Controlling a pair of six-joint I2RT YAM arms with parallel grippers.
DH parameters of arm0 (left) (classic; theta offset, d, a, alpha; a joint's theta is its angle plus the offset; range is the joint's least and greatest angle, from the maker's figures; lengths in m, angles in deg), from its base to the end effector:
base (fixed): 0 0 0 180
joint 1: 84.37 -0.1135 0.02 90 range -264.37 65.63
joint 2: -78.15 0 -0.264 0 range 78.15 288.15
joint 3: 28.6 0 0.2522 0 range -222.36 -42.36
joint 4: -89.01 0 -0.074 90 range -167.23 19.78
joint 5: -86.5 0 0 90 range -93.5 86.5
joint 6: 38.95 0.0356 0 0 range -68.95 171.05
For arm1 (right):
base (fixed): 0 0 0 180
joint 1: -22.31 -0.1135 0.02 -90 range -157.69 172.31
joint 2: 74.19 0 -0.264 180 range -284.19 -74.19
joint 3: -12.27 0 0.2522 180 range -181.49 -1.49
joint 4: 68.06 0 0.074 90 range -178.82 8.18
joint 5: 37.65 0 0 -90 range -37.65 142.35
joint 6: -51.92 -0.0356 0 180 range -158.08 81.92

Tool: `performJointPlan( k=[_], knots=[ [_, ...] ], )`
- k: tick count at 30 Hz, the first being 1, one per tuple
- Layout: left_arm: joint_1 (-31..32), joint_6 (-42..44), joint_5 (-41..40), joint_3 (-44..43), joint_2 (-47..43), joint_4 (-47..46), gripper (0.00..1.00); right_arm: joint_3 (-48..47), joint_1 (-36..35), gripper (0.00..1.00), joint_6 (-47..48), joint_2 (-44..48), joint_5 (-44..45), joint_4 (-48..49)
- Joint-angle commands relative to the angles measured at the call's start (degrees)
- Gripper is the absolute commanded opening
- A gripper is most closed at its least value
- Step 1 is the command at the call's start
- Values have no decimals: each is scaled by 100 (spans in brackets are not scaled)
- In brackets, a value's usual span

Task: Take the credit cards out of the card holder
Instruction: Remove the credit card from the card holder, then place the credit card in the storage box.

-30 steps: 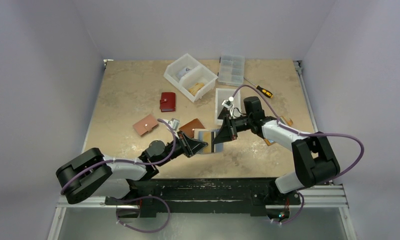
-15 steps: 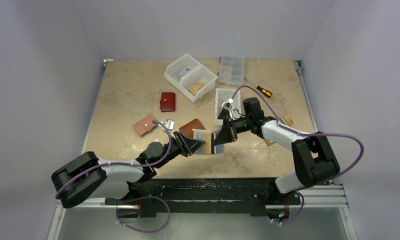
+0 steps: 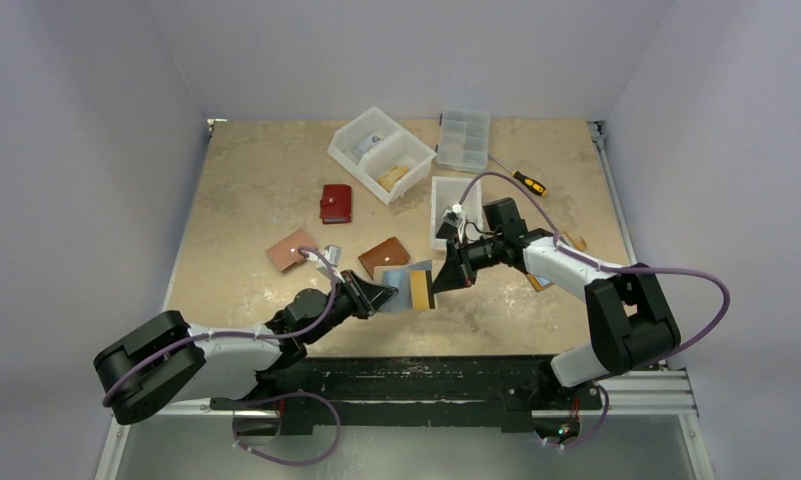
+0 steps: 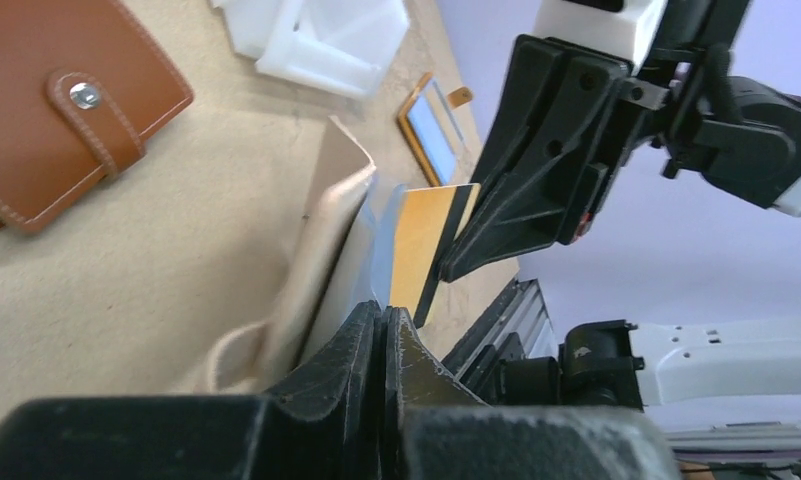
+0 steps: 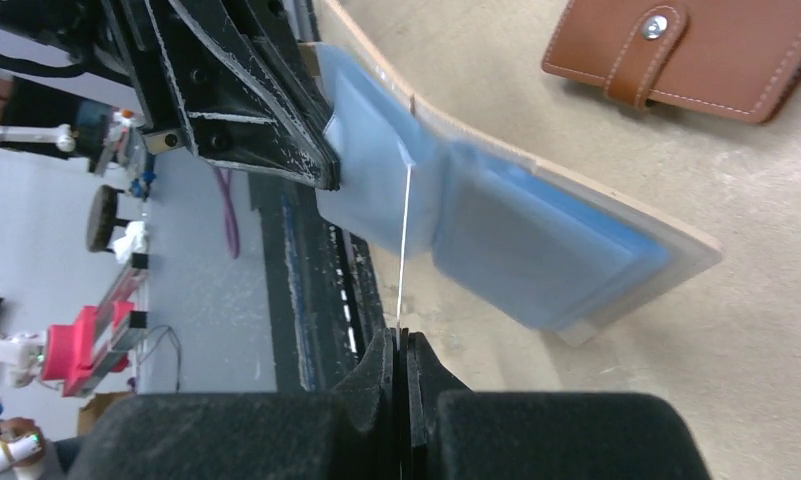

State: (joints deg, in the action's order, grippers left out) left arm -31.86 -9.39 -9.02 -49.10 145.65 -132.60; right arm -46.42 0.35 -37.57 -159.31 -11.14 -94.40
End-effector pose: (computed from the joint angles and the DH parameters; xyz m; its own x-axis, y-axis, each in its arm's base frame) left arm 0.1244 -0.1565 0.1627 -0.6645 -0.5563 -0.4990 0.3111 0.4012 -0.8615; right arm 0.2457 0.1334 0.1927 -0.7325 -0.2996 -0.6113 -0.6756 0.2088 0.7071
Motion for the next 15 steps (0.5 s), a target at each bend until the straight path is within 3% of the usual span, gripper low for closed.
performJointPlan(
  k=[1, 7, 15],
  knots=[
    [-51, -279, -169, 58, -26, 706, 0, -306, 0, 0, 580, 118, 450, -326],
    [-124, -739, -71, -9, 347, 1429, 0, -386, 18, 0, 929, 197, 440, -546],
    [-154, -1161, -694, -660, 109, 4180, 2, -333, 39, 0, 1178, 452, 392, -613]
  ],
)
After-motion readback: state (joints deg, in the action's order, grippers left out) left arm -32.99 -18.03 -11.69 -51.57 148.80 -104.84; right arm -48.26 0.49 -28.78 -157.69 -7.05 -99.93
